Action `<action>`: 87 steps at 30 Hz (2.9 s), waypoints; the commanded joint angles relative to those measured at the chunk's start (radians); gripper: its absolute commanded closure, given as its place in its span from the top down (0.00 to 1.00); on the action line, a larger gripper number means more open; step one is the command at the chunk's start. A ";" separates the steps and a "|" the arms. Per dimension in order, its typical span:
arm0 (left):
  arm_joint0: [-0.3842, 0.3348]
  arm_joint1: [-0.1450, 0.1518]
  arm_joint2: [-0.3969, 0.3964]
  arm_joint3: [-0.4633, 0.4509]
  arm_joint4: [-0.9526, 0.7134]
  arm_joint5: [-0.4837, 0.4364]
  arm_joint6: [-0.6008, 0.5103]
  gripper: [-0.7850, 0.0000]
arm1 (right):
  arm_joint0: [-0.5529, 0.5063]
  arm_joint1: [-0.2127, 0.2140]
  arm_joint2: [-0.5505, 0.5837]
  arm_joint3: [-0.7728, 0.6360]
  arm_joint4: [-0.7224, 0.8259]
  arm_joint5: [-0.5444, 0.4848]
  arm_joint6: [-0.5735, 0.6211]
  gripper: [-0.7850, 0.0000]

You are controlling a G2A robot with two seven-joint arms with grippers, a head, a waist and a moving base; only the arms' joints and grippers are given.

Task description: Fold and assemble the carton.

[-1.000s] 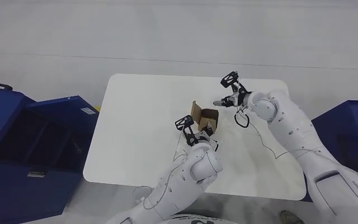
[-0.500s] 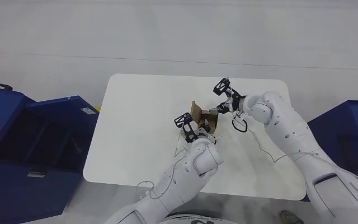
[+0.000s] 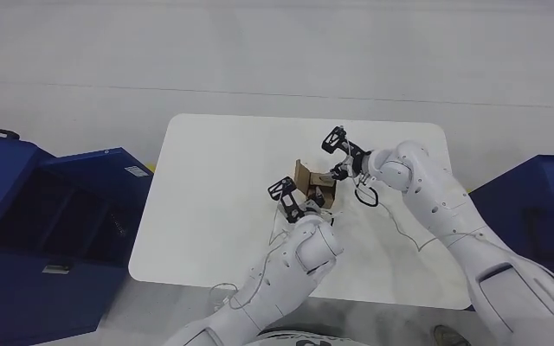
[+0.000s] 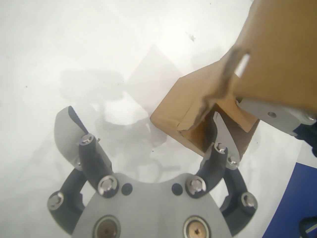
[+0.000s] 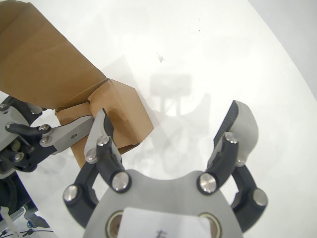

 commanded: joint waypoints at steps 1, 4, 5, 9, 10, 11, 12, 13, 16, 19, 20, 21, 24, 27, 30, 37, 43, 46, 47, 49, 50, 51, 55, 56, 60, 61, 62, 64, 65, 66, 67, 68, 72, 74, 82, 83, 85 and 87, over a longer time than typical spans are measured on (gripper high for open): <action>0.017 0.007 -0.004 -0.033 0.009 0.000 0.004 1.00 | 0.002 -0.004 -0.007 -0.001 -0.007 -0.002 0.006 1.00; 0.047 0.017 -0.012 -0.097 0.019 0.000 0.009 1.00 | 0.003 -0.011 -0.015 -0.001 -0.013 -0.003 0.007 1.00; 0.059 0.022 -0.014 -0.120 0.025 0.000 0.011 1.00 | 0.004 -0.013 -0.017 0.001 -0.013 -0.003 0.005 1.00; 0.116 0.045 -0.022 -0.248 0.056 0.000 0.023 1.00 | 0.008 -0.019 -0.019 0.007 -0.012 -0.010 -0.003 1.00; 0.134 0.053 -0.026 -0.295 0.058 0.000 0.025 1.00 | 0.009 -0.020 -0.017 0.008 -0.010 -0.014 -0.005 1.00; 0.153 0.061 -0.036 -0.354 0.059 0.000 0.035 1.00 | 0.009 -0.020 -0.015 0.007 -0.008 -0.018 -0.007 1.00; 0.174 0.069 -0.046 -0.406 0.063 0.000 0.046 1.00 | 0.009 -0.020 -0.011 0.006 -0.004 -0.021 -0.011 1.00; 0.195 0.077 -0.060 -0.466 0.058 0.000 0.058 1.00 | 0.008 -0.019 -0.003 0.006 0.002 -0.022 -0.017 1.00; 0.246 0.091 -0.110 -0.557 0.057 0.000 0.104 1.00 | 0.000 -0.009 0.034 -0.002 0.020 -0.022 -0.030 1.00; 0.230 0.086 -0.140 -0.514 0.075 0.000 0.119 1.00 | -0.023 0.012 0.090 -0.024 0.034 -0.025 -0.031 1.00; 0.212 0.083 -0.149 -0.485 0.076 0.000 0.116 1.00 | -0.035 0.020 0.110 -0.037 0.028 -0.020 -0.027 1.00; 0.191 0.079 -0.158 -0.441 0.083 0.000 0.111 1.00 | -0.049 0.030 0.130 -0.050 0.016 -0.011 -0.018 1.00; 0.125 0.063 -0.155 -0.323 0.109 0.000 0.078 1.00 | -0.100 0.057 0.188 -0.093 -0.022 0.025 0.014 1.00; 0.073 0.045 -0.143 -0.220 0.147 0.000 0.029 1.00 | -0.149 0.076 0.227 -0.130 -0.039 0.038 0.063 1.00; 0.047 0.029 -0.138 -0.158 0.193 0.000 -0.021 1.00 | -0.184 0.084 0.236 -0.156 -0.046 0.050 0.100 1.00; 0.069 0.012 -0.142 -0.193 0.298 0.000 -0.166 1.00 | -0.200 0.079 0.226 -0.166 -0.039 0.052 0.090 1.00; 0.105 0.027 -0.118 -0.266 0.384 0.000 -0.290 1.00 | -0.188 0.071 0.212 -0.159 -0.027 0.038 0.087 1.00; 0.117 0.033 -0.105 -0.271 0.426 0.000 -0.318 1.00 | -0.185 0.069 0.204 -0.160 -0.029 0.029 0.092 1.00; 0.117 0.034 -0.100 -0.266 0.432 0.000 -0.327 1.00 | -0.184 0.068 0.203 -0.161 -0.028 0.027 0.092 1.00; 0.109 0.033 -0.090 -0.247 0.440 0.000 -0.344 1.00 | -0.184 0.067 0.203 -0.161 -0.026 0.022 0.093 1.00; 0.105 0.032 -0.085 -0.237 0.443 0.000 -0.344 1.00 | -0.184 0.067 0.203 -0.161 -0.026 0.022 0.093 1.00; 0.100 0.030 -0.079 -0.225 0.444 0.000 -0.343 1.00 | -0.185 0.067 0.204 -0.161 -0.024 0.021 0.094 1.00; 0.079 0.025 -0.057 -0.176 0.438 0.000 -0.341 1.00 | -0.192 0.069 0.218 -0.157 0.009 0.004 0.088 1.00; 0.076 0.023 -0.057 -0.168 0.433 0.000 -0.336 1.00 | -0.192 0.071 0.228 -0.156 0.013 0.006 0.082 1.00; 0.065 0.019 -0.064 -0.150 0.413 0.000 -0.321 1.00 | -0.209 0.083 0.284 -0.162 0.052 0.012 0.053 1.00; 0.064 0.018 -0.065 -0.148 0.410 0.000 -0.318 1.00 | -0.215 0.085 0.300 -0.170 0.067 0.015 0.039 1.00; 0.063 0.018 -0.065 -0.147 0.408 0.000 -0.315 1.00 | -0.224 0.088 0.311 -0.179 0.075 0.011 0.032 1.00; 0.063 0.018 -0.065 -0.147 0.403 0.000 -0.310 1.00 | -0.238 0.092 0.317 -0.200 0.069 -0.002 0.038 1.00; 0.063 0.018 -0.065 -0.146 0.401 0.000 -0.308 1.00 | -0.244 0.093 0.317 -0.210 0.067 0.001 0.038 1.00; 0.063 0.018 -0.064 -0.146 0.399 0.000 -0.307 1.00 | -0.249 0.093 0.313 -0.219 0.065 0.003 0.041 1.00; 0.063 0.018 -0.063 -0.146 0.398 0.000 -0.305 1.00 | -0.251 0.092 0.309 -0.225 0.061 0.005 0.043 1.00; 0.063 0.018 -0.063 -0.145 0.396 0.000 -0.304 1.00 | -0.252 0.091 0.303 -0.229 0.057 0.007 0.046 1.00; 0.062 0.018 -0.059 -0.137 0.392 0.000 -0.301 1.00 | -0.248 0.086 0.290 -0.233 0.059 0.013 0.039 1.00; 0.061 0.017 -0.059 -0.135 0.389 0.000 -0.300 1.00 | -0.247 0.085 0.287 -0.230 0.060 0.008 0.037 1.00; 0.066 0.019 -0.060 -0.144 0.381 0.000 -0.294 1.00 | -0.230 0.070 0.232 -0.205 0.013 0.034 0.048 1.00; 0.068 0.020 -0.060 -0.145 0.381 0.000 -0.294 1.00 | -0.226 0.067 0.225 -0.199 0.014 0.034 0.044 1.00; 0.072 0.021 -0.057 -0.147 0.380 0.000 -0.291 1.00 | -0.219 0.063 0.216 -0.188 0.018 0.030 0.037 1.00; 0.075 0.023 -0.056 -0.147 0.377 0.000 -0.288 1.00 | -0.212 0.060 0.211 -0.178 0.020 0.027 0.034 1.00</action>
